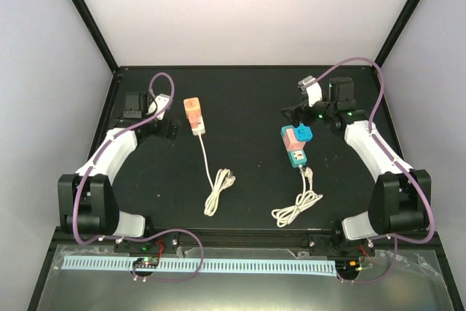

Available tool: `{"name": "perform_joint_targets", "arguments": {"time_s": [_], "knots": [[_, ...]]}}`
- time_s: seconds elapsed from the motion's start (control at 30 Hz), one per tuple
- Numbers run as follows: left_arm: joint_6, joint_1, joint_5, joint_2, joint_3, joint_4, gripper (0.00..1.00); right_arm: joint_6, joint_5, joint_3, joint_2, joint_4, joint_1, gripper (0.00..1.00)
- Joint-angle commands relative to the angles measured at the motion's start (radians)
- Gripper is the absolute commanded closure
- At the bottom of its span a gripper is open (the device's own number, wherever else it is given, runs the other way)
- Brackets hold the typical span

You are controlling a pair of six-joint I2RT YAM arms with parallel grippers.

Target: Pull the plug off the socket

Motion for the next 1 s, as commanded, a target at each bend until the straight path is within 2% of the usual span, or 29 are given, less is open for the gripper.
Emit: {"name": "perform_joint_targets", "arguments": {"time_s": [0.0, 0.5, 0.7, 0.8, 0.97], "knots": [[-0.046, -0.014, -0.011, -0.024, 0.035, 0.022, 0.01, 0.011, -0.028, 0.034, 0.005, -0.017, 0.011, 0.0], [-0.256, -0.096, -0.131, 0.096, 0.266, -0.044, 0.01, 0.021, 0.048, 0.005, -0.041, 0.004, 0.012, 0.0], [-0.215, -0.15, -0.181, 0.136, 0.295, -0.045, 0.01, 0.01, -0.009, -0.006, -0.061, -0.009, 0.013, 0.0], [-0.22, -0.151, -0.187, 0.157, 0.307, -0.071, 0.01, 0.02, -0.042, -0.003, -0.05, 0.003, 0.054, 0.0], [-0.247, -0.149, -0.234, 0.188, 0.348, -0.14, 0.01, -0.013, 0.031, 0.062, 0.022, -0.018, 0.215, 0.0]]}}
